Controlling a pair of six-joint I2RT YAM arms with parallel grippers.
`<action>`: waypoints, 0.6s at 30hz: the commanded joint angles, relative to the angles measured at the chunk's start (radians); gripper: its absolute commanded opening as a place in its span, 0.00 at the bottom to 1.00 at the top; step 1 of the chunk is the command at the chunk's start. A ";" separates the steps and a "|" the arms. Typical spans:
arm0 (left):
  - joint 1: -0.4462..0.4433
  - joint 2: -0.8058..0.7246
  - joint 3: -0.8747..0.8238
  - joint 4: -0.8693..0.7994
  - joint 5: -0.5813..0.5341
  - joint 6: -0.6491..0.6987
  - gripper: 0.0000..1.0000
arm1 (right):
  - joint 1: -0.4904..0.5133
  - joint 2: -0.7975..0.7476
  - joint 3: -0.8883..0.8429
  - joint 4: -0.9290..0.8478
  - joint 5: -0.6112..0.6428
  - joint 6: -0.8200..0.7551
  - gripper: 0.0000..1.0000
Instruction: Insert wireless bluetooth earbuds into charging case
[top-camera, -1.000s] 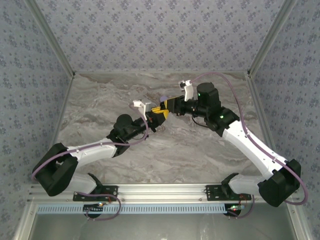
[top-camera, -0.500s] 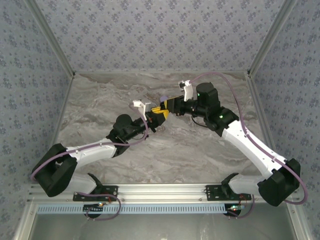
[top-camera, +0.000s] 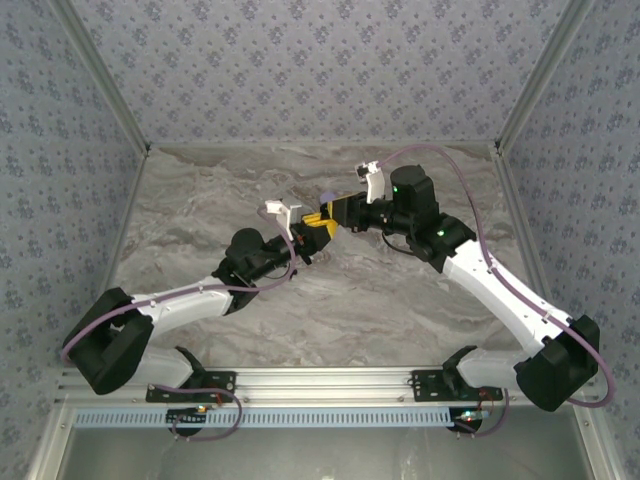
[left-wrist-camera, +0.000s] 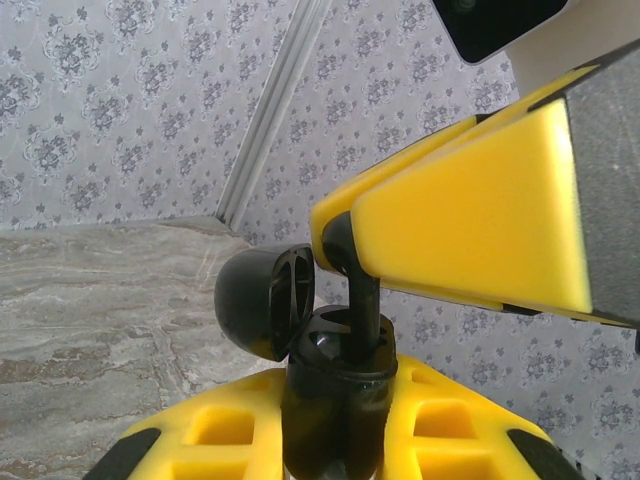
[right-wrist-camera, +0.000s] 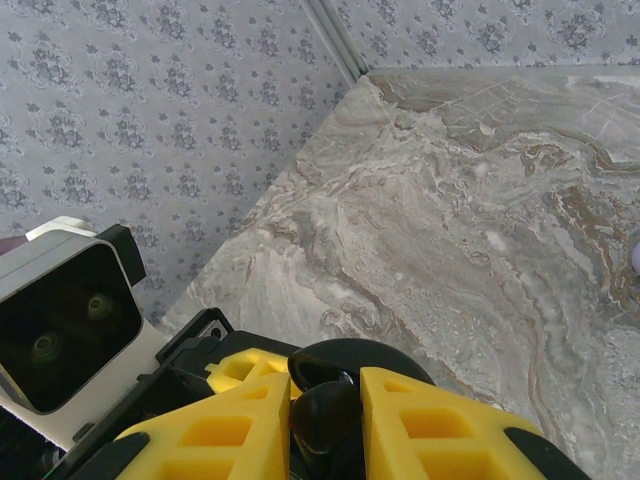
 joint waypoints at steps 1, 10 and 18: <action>-0.010 -0.034 0.042 0.031 -0.015 -0.009 0.18 | 0.007 -0.003 0.004 -0.030 0.014 -0.024 0.24; -0.010 -0.027 0.052 0.024 0.015 0.001 0.18 | 0.012 -0.006 -0.008 -0.050 -0.001 -0.033 0.27; -0.010 -0.035 0.053 -0.006 0.024 0.021 0.18 | 0.014 -0.003 0.019 -0.089 0.014 -0.053 0.35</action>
